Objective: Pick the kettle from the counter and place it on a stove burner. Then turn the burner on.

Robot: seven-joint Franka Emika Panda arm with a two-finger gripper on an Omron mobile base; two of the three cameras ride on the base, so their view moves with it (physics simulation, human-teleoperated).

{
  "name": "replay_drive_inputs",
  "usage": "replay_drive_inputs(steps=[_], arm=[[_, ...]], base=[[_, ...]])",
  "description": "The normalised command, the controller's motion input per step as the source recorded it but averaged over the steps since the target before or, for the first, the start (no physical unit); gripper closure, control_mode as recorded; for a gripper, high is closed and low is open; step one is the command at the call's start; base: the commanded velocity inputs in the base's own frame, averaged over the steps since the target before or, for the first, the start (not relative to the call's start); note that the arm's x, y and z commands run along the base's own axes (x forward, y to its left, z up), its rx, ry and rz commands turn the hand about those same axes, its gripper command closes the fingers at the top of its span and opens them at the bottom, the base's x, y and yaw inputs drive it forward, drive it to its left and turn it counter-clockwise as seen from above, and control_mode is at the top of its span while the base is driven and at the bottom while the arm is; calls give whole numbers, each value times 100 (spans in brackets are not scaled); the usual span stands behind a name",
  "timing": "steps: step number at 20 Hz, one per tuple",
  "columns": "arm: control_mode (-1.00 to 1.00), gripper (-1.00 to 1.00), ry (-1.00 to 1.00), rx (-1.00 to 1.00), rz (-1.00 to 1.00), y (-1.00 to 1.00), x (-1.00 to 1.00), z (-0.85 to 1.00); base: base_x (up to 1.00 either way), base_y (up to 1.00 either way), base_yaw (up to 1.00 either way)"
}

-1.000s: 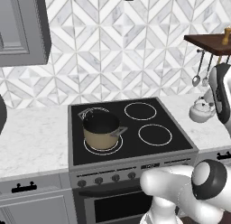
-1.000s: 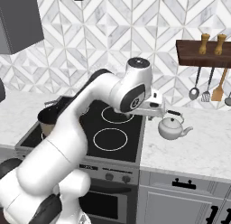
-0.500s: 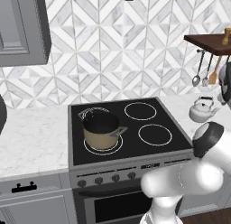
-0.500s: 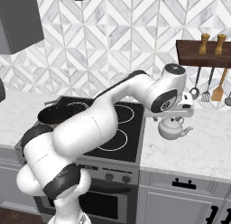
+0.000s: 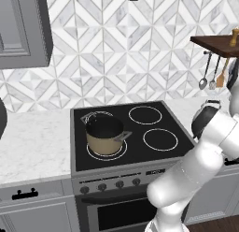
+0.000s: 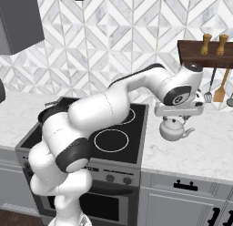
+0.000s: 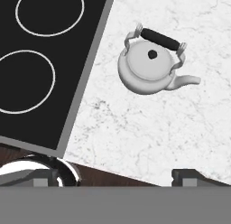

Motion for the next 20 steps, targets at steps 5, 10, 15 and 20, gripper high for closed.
replay_drive_inputs(steps=[5,10,15,20], arm=[[-100,-100,0,-10,0,4,32,-12],[-100,-100,0,-19,0,20,24,-37],[-100,-100,0,-3,2,20,9,-35],[-100,-100,0,-9,2,15,13,-22]], base=[[0,0,0],[0,0,0],[0,0,0],[0,0,0]])
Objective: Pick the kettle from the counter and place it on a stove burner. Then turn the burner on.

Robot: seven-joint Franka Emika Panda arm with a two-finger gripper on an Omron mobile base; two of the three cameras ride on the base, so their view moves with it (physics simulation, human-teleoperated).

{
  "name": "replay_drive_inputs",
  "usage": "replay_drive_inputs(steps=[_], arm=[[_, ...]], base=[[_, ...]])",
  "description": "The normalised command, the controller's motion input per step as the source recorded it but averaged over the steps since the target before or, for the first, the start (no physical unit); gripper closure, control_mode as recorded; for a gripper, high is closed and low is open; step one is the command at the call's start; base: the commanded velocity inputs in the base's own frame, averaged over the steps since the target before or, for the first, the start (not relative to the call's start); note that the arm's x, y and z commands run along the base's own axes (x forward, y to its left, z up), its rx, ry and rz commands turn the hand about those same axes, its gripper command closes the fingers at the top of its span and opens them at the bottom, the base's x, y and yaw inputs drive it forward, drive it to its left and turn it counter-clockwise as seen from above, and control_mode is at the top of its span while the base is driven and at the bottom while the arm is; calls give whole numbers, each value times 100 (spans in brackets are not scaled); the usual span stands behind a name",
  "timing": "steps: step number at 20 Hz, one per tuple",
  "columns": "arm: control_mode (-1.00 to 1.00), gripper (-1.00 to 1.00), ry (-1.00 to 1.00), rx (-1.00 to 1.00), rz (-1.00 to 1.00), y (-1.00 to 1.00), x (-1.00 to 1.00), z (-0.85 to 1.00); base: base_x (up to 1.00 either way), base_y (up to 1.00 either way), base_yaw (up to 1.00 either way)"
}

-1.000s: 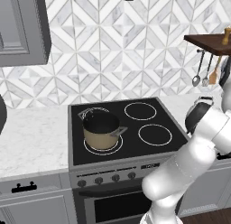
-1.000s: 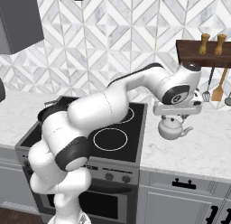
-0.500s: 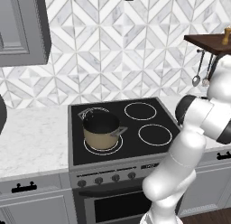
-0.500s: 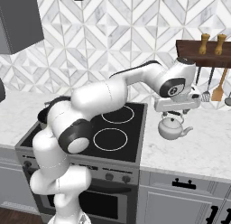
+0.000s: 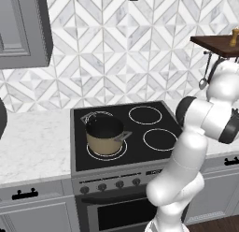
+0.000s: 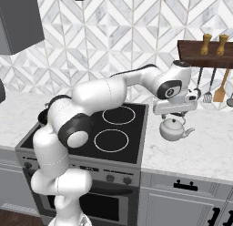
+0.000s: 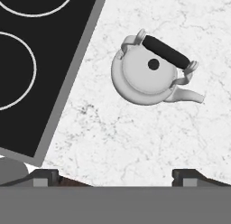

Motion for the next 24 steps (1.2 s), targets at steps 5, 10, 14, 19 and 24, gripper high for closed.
replay_drive_inputs(steps=[5,10,14,19,24], arm=[[-100,-100,0,-8,0,12,2,-36],[-100,-100,-3,0,0,3,1,-22],[-100,-100,0,-1,0,0,11,0],[-100,-100,-1,-9,1,0,23,-8],[-100,-100,-5,-10,3,1,31,0]], base=[[0,0,0],[0,0,0],[0,0,0],[0,0,0],[0,0,0]])
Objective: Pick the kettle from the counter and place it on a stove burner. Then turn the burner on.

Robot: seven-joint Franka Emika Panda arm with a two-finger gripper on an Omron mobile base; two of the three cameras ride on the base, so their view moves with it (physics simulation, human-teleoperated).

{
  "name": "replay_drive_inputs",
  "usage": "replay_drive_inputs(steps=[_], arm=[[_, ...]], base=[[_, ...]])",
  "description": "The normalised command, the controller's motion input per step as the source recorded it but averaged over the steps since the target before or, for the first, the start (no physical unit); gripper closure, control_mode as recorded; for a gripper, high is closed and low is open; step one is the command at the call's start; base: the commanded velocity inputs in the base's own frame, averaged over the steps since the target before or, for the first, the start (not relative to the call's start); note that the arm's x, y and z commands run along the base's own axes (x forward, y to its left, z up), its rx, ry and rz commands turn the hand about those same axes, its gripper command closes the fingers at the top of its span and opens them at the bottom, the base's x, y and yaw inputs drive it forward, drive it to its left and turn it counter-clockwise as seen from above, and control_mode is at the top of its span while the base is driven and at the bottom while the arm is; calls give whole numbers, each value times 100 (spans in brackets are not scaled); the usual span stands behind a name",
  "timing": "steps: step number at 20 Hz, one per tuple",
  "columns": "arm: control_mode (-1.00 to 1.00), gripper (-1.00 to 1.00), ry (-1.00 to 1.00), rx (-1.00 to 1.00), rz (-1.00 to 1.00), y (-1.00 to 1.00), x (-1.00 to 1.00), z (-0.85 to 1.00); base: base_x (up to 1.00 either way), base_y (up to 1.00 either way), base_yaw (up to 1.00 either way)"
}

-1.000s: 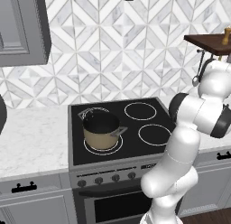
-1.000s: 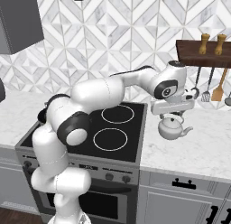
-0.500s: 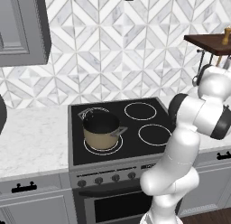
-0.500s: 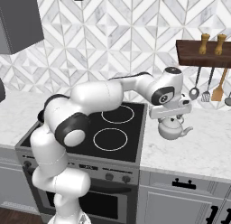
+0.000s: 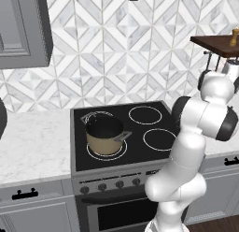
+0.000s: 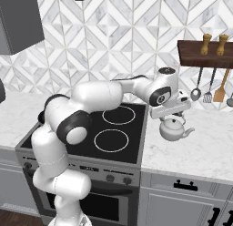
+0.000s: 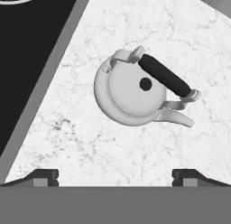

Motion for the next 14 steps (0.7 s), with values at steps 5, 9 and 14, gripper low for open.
replay_drive_inputs(steps=[5,9,14], arm=[[-100,-100,0,-6,7,3,37,0],[-100,-100,8,-8,6,0,39,-7],[-100,-100,11,-10,8,0,49,-12]], base=[[0,0,0],[0,0,0],[0,0,0]])
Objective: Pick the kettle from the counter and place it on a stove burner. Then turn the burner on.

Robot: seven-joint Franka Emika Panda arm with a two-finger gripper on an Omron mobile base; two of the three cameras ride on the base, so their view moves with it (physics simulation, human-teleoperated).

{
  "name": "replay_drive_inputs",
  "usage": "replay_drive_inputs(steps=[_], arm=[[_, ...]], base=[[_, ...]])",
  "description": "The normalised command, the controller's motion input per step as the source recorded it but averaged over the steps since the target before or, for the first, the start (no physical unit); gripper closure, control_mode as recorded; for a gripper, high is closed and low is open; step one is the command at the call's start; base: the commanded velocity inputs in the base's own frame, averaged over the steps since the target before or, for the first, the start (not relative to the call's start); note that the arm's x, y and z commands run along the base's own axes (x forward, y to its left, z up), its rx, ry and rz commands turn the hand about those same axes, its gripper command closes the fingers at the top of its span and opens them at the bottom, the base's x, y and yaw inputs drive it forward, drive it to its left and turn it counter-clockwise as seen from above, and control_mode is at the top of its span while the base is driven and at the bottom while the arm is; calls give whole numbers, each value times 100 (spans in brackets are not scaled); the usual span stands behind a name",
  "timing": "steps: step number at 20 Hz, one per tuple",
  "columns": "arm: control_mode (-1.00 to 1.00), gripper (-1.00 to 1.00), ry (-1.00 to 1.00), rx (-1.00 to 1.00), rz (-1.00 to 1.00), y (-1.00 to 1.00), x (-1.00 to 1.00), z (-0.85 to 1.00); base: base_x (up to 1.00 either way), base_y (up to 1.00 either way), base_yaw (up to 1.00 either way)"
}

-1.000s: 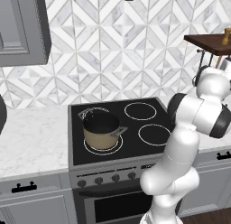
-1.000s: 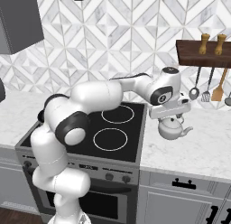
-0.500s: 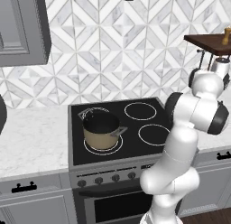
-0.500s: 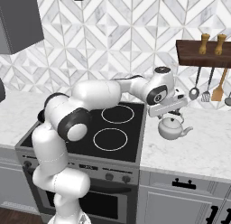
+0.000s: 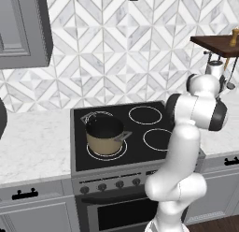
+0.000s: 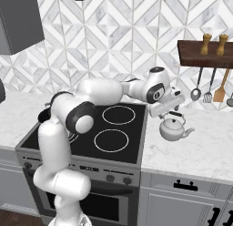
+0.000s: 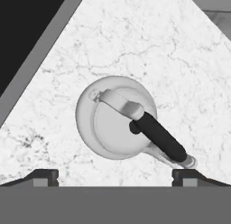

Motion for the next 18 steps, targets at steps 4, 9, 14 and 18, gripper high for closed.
replay_drive_inputs(steps=[4,9,14,18], arm=[[-100,-100,11,-11,10,0,41,-21],[-100,-100,12,-6,13,0,21,-15],[-100,-100,9,-3,15,-5,16,-9],[-100,-100,10,-1,16,-15,10,-7]], base=[[0,0,0],[0,0,0],[0,0,0],[0,0,0]])
